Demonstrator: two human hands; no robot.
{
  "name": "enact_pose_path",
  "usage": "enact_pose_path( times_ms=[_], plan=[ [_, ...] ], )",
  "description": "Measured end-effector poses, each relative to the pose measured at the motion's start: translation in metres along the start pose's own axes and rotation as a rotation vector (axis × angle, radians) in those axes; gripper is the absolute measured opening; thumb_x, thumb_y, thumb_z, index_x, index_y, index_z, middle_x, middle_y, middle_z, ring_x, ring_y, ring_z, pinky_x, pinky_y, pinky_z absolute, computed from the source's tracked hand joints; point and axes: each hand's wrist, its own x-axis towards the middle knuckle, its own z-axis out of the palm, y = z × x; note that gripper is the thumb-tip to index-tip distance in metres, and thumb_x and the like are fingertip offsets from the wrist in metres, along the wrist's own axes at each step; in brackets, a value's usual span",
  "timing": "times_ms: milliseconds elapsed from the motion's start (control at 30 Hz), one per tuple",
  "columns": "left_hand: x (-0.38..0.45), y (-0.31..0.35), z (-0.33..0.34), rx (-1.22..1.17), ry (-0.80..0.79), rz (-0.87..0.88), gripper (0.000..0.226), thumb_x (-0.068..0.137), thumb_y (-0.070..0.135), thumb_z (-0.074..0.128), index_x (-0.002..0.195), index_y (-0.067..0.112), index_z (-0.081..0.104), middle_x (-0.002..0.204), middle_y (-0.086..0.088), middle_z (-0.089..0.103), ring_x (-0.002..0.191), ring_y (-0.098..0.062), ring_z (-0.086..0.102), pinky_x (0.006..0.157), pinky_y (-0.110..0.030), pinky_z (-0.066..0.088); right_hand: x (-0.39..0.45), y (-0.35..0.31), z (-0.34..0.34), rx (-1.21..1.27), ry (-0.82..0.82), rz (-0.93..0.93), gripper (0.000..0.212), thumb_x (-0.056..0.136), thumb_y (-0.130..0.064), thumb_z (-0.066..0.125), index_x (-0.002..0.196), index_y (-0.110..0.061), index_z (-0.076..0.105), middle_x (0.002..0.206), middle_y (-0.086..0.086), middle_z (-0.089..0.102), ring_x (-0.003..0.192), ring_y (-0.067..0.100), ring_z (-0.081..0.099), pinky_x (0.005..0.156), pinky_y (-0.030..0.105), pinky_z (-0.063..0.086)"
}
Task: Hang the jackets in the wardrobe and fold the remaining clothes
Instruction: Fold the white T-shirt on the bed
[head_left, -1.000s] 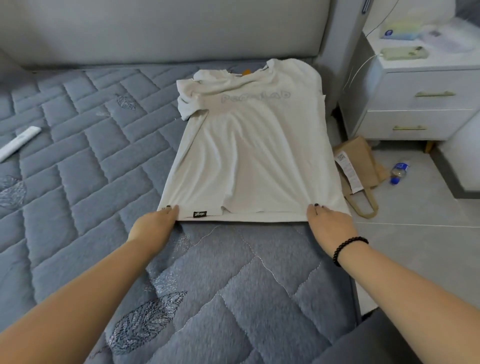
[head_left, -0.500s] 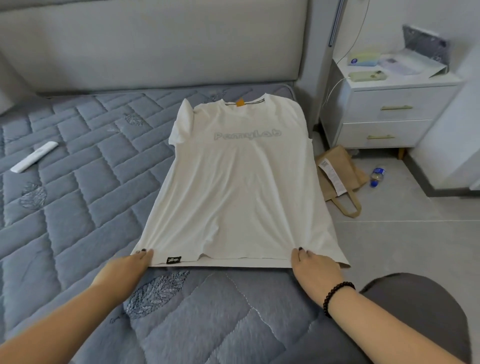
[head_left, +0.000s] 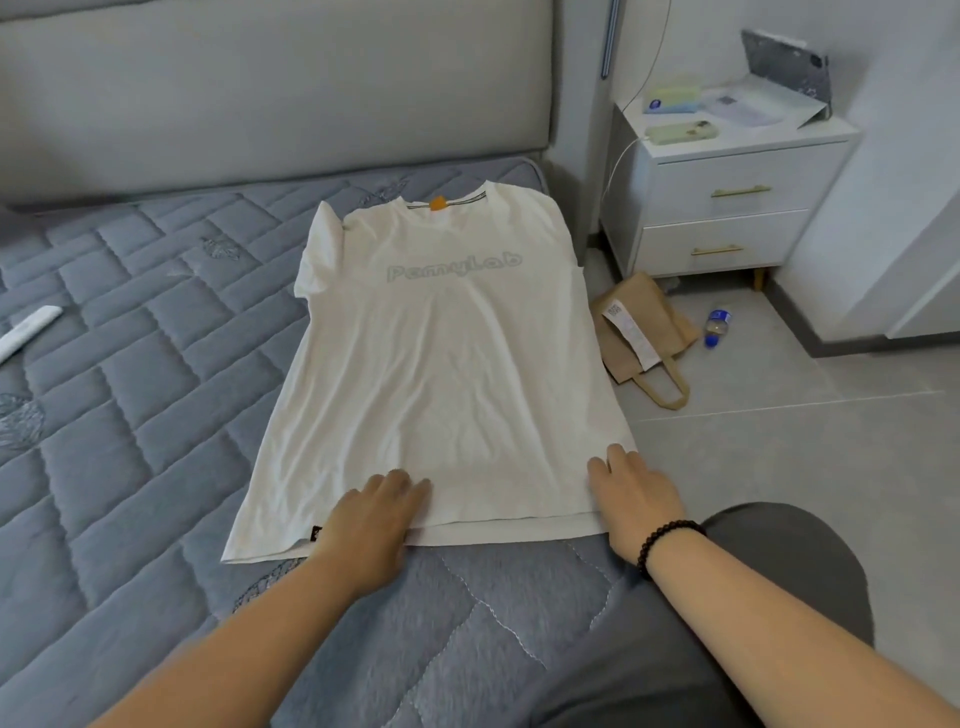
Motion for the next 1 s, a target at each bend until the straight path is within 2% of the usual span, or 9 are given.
enact_pose_path(
  times_ms=[100,167,267,400,500,567,700,833,1000],
  plan=[
    [0.002,0.003,-0.003,0.086,0.077,0.131,0.064,0.052,0.016,0.082,0.113,0.016,0.066,0.092,-0.002,0.061,0.073,-0.021,0.058,0.053,-0.027,0.045,0.005,0.006,0.005,-0.012,-0.002,-0.011,0.043,0.08,0.001,0.054,0.118,-0.015,0.042,0.12,0.005,0.044,0.105,0.021,0.048,0.067,0.029,0.033],
    [0.001,-0.002,-0.002,0.094,0.168,0.159,0.072,0.033,0.005,0.084,0.103,0.012,0.072,0.074,-0.001,0.058,0.057,-0.02,0.055,0.043,-0.024,0.044,0.008,0.01,0.008,-0.012,-0.001,-0.026,0.037,0.084,0.002,0.048,0.118,-0.014,0.042,0.119,0.005,0.048,0.104,0.022,0.051,0.068,0.029,0.034],
    [-0.005,-0.012,0.003,0.075,0.225,0.185,0.076,0.037,-0.004,0.08,0.111,0.01,0.071,0.075,-0.002,0.058,0.057,-0.021,0.054,0.045,-0.027,0.046,0.01,0.015,0.008,-0.035,-0.006,-0.038,0.034,0.087,0.002,0.042,0.118,-0.013,0.044,0.116,0.006,0.053,0.101,0.022,0.055,0.067,0.029,0.035],
    [-0.019,-0.021,0.011,0.097,0.22,0.241,0.05,0.039,-0.004,0.082,0.084,0.014,0.07,0.073,0.0,0.058,0.058,-0.02,0.053,0.048,-0.026,0.045,0.007,0.02,0.007,-0.081,-0.056,-0.064,0.032,0.086,0.001,0.043,0.115,-0.012,0.045,0.11,0.006,0.057,0.095,0.023,0.059,0.065,0.03,0.036],
    [-0.026,-0.018,0.015,0.05,0.223,0.268,0.051,0.032,-0.009,0.075,0.076,0.015,0.066,0.071,0.001,0.056,0.058,-0.02,0.052,0.05,-0.024,0.044,0.005,0.021,0.006,-0.072,-0.138,-0.036,0.031,0.085,0.001,0.047,0.114,-0.01,0.048,0.111,0.008,0.057,0.088,0.024,0.058,0.065,0.031,0.037],
    [-0.031,-0.014,0.022,0.042,0.246,0.302,0.05,0.032,-0.008,0.07,0.075,0.016,0.064,0.073,0.002,0.055,0.06,-0.019,0.051,0.053,-0.027,0.042,0.005,0.019,0.006,-0.097,-0.201,-0.026,0.032,0.085,0.0,0.051,0.115,-0.01,0.052,0.115,0.008,0.056,0.097,0.024,0.06,0.067,0.03,0.04],
    [-0.04,-0.019,0.039,0.032,0.3,0.363,0.031,0.058,0.003,0.044,0.084,0.019,0.05,0.077,0.003,0.054,0.07,-0.018,0.038,0.062,-0.031,0.027,0.002,0.018,0.006,-0.138,-0.279,-0.027,0.034,0.084,-0.005,0.057,0.118,-0.011,0.056,0.119,0.008,0.056,0.105,0.026,0.06,0.074,0.031,0.046],
    [-0.042,-0.026,0.044,0.017,0.345,0.294,0.027,0.066,0.007,0.037,0.09,0.019,0.043,0.081,0.001,0.056,0.07,-0.02,0.043,0.064,-0.031,0.028,0.002,0.016,0.007,-0.125,-0.279,-0.018,0.033,0.083,-0.009,0.059,0.116,-0.012,0.053,0.115,0.005,0.058,0.101,0.023,0.061,0.07,0.03,0.043],
    [-0.049,-0.034,0.042,-0.05,0.382,0.077,0.037,0.069,0.024,0.041,0.097,0.012,0.062,0.098,-0.007,0.062,0.083,-0.028,0.06,0.069,-0.037,0.048,0.005,0.017,0.007,-0.011,-0.149,0.153,0.048,0.077,-0.015,0.063,0.119,-0.014,0.04,0.111,0.003,0.054,0.1,0.02,0.057,0.066,0.03,0.039]
  ],
)
